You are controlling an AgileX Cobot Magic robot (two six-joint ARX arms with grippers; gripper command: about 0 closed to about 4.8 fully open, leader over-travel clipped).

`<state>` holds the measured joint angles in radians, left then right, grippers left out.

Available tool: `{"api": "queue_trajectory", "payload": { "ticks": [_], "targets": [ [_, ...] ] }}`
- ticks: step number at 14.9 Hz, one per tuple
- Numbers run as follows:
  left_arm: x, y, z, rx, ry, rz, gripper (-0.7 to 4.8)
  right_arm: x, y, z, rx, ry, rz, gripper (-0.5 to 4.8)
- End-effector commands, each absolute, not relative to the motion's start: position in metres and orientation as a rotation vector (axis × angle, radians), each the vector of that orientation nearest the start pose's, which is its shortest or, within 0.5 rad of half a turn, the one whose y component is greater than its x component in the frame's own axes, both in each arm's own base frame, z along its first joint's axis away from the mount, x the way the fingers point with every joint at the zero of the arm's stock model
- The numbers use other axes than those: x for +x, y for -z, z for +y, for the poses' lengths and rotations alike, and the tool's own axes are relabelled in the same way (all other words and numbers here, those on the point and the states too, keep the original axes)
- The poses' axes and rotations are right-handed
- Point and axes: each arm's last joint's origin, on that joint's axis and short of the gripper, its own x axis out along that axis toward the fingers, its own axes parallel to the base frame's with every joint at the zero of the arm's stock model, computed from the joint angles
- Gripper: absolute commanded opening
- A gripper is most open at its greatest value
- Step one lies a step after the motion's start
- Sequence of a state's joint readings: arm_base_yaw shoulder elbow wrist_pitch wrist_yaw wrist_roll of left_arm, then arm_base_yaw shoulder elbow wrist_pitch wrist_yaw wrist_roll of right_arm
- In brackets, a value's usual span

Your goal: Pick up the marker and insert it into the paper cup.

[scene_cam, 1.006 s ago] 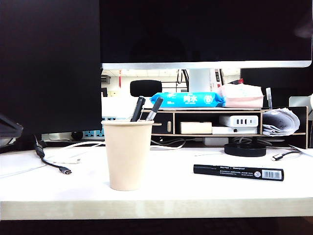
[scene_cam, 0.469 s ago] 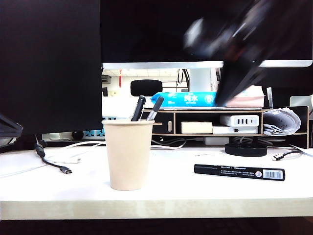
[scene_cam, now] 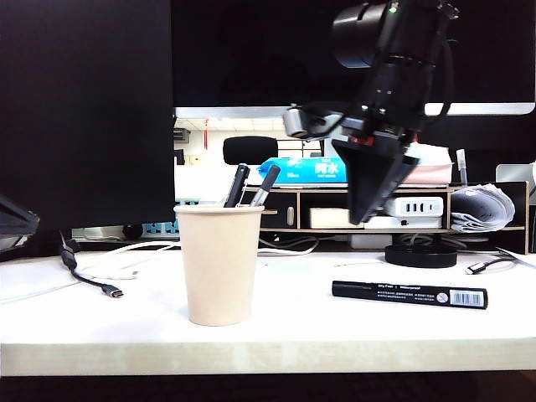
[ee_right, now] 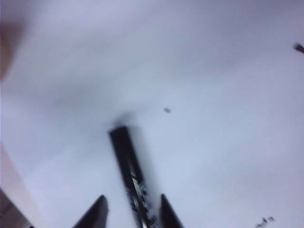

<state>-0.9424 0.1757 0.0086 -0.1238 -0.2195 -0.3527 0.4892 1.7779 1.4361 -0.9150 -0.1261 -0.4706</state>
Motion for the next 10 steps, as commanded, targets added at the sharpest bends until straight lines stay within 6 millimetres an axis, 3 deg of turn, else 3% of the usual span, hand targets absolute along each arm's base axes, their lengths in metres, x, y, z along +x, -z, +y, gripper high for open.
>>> {"api": "queue_trajectory", "payload": {
  "ticks": [1,5,7,10],
  "targets": [
    [0.066,-0.141,-0.08,-0.172,0.667,0.364,-0.05,0.309,-0.247,0.175,-0.655,-0.86,1.081,1.16],
    [0.066,-0.141,-0.08,-0.172,0.661,0.362,-0.05,0.308,-0.234,0.187,-0.679,-0.892,1.118,1.19],
    [0.066,-0.141,-0.08,-0.172,0.661,0.362,-0.05,0.309,-0.223,0.193,-0.691,-0.906,1.149,1.94],
    [0.066,-0.141,-0.08,-0.172,0.661,0.362,-0.05,0.31,-0.214,0.201,-0.703,-0.921,1.15,1.89]
  ]
}}
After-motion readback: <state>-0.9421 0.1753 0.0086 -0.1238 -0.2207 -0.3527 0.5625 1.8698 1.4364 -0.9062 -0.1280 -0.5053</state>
